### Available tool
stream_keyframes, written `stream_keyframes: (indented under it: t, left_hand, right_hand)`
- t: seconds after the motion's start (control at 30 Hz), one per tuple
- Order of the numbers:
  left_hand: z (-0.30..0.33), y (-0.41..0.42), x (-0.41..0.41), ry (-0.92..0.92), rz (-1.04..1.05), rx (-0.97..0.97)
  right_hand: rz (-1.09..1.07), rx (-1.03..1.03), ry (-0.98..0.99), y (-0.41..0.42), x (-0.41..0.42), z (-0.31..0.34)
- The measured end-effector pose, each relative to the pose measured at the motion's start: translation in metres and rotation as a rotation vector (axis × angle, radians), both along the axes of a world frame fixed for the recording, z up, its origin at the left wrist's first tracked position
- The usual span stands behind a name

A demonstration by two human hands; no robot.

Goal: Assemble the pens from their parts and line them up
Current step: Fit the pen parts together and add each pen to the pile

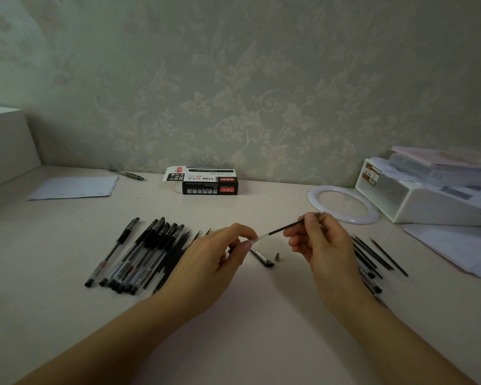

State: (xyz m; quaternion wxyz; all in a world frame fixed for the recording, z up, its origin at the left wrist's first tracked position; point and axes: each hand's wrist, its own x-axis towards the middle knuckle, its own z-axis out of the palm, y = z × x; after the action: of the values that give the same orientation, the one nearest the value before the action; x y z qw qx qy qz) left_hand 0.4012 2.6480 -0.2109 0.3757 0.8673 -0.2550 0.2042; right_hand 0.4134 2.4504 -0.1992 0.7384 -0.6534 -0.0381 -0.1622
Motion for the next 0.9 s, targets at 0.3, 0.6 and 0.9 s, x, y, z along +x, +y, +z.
stream_keyframes:
  t: [0.3, 0.6, 0.9]
  left_hand:
    - [-0.001, -0.002, -0.001, -0.012, -0.004, 0.013]
    - [0.001, 0.002, -0.001, -0.008, 0.046, 0.054]
    - [-0.002, 0.003, 0.0, 0.008, 0.042, 0.113]
  right_hand:
    - [0.2, -0.647, -0.028, 0.014, -0.014, -0.005]
    - [0.141, -1.015, -0.073, 0.001, -0.003, -0.016]
    - [0.082, -1.05, -0.156, -0.002, 0.001, -0.016]
